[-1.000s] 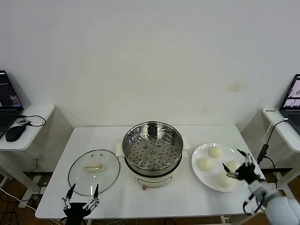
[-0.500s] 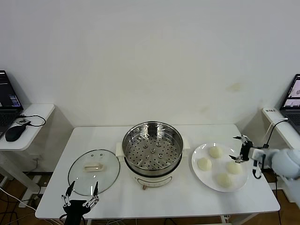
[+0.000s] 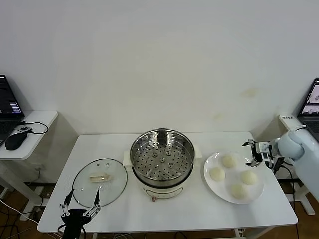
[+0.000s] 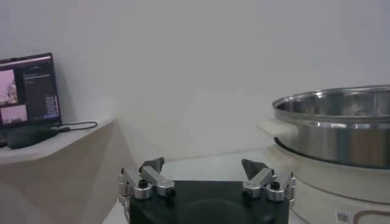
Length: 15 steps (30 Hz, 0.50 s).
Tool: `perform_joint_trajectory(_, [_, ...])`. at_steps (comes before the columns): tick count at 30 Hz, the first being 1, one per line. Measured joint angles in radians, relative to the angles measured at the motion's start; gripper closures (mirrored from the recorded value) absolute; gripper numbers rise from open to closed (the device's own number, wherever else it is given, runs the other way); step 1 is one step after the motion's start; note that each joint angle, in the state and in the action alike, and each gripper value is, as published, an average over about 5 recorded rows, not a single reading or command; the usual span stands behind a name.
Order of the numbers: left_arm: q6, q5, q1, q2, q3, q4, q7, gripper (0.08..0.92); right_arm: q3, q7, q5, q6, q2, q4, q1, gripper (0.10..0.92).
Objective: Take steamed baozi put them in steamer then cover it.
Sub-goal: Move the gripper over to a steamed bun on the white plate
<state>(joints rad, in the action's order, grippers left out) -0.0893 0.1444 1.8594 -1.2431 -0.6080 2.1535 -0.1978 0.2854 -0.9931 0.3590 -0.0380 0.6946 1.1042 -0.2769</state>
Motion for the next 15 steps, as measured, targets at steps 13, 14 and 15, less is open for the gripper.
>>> perform_joint_trajectory(13, [-0.009,0.003,-0.003,0.005,-0.021,-0.012,-0.001,0.177,0.065,-0.017,0.063,-0.011,0.148,-0.181,0.074,0.203])
perform_joint_trajectory(14, [-0.009,0.003,-0.003,0.005,-0.021,-0.013,-0.001,0.177,0.069,-0.018,0.067,-0.010,0.155,-0.189,0.077,0.203])
perform_joint_trajectory(15, [-0.009,0.003,-0.003,0.005,-0.021,-0.013,-0.002,0.177,0.073,-0.019,0.071,-0.008,0.161,-0.197,0.080,0.203])
